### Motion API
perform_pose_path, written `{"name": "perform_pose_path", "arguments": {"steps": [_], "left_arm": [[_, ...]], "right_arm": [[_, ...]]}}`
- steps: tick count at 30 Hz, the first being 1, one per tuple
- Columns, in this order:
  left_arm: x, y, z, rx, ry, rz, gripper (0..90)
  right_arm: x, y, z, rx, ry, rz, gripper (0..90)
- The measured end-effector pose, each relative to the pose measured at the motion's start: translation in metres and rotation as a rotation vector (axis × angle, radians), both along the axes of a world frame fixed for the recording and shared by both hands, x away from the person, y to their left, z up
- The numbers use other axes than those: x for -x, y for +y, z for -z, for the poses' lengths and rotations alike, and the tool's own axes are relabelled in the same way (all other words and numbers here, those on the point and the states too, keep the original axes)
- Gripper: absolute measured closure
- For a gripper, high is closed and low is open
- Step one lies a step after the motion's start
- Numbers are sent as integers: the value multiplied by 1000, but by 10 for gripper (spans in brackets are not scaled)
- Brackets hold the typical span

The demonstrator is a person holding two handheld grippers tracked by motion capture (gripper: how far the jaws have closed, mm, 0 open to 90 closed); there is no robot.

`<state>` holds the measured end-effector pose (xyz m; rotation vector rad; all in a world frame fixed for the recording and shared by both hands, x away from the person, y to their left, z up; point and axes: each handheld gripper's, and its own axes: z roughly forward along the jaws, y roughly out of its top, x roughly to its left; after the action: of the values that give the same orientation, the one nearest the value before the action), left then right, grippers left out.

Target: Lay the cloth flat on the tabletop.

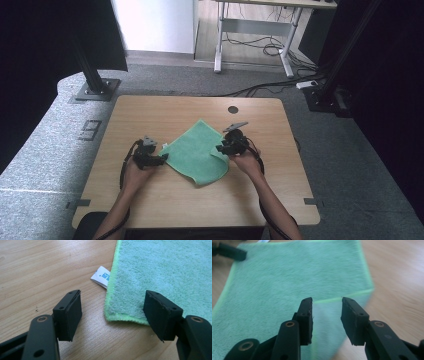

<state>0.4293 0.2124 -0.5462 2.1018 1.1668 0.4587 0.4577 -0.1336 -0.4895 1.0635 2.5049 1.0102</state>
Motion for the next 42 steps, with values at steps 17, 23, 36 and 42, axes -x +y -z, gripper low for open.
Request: {"name": "perform_pose_path", "arguments": {"steps": [17, 23, 36, 42], "left_arm": [[0, 0, 0, 0, 0, 0, 314], [0, 0, 0, 0, 0, -1, 314], [0, 0, 0, -1, 0, -2, 314], [0, -1, 0, -3, 2, 4, 288]], "right_arm": [[-4, 8, 22, 105, 2, 10, 831], [-8, -27, 14, 112, 0, 108, 716], [17, -48, 5, 73, -33, 134, 497], [38, -29, 12, 52, -5, 72, 449]]}}
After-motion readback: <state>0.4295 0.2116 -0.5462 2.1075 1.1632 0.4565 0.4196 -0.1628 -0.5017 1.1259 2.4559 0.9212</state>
